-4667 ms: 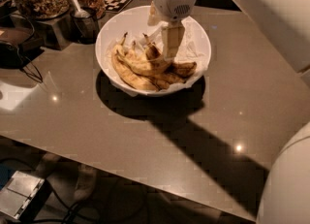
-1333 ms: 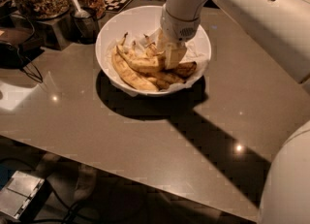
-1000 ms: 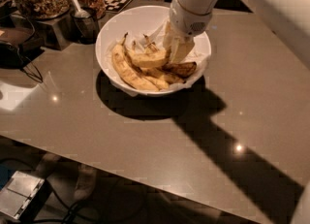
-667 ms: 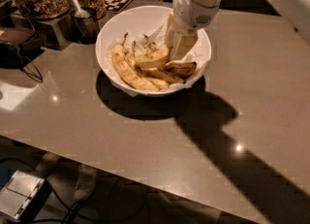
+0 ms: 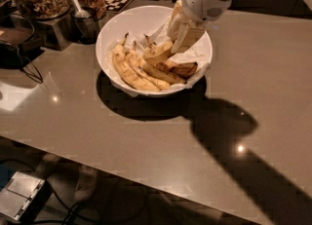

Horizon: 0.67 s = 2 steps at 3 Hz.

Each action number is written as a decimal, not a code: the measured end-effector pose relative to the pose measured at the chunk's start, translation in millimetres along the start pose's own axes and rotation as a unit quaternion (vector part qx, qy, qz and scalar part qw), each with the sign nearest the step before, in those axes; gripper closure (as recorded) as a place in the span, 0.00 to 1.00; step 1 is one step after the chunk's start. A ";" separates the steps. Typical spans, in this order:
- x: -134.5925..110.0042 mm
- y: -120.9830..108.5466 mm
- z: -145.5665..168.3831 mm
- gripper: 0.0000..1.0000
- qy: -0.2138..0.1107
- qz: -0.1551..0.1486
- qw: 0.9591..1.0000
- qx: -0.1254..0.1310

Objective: Pick banana from white bowl

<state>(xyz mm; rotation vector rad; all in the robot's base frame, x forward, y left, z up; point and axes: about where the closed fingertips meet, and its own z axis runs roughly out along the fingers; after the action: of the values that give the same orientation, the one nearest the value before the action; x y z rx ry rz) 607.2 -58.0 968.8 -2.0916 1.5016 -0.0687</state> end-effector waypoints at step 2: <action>-7.2 9.5 -22.7 1.00 -0.055 0.001 0.997 0.048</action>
Offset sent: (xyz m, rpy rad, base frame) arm -0.0351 -0.0166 0.0271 0.2247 -0.1050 0.0242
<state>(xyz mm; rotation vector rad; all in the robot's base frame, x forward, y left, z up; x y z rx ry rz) 588.4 -63.0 985.5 -1.9851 1.4078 -0.0252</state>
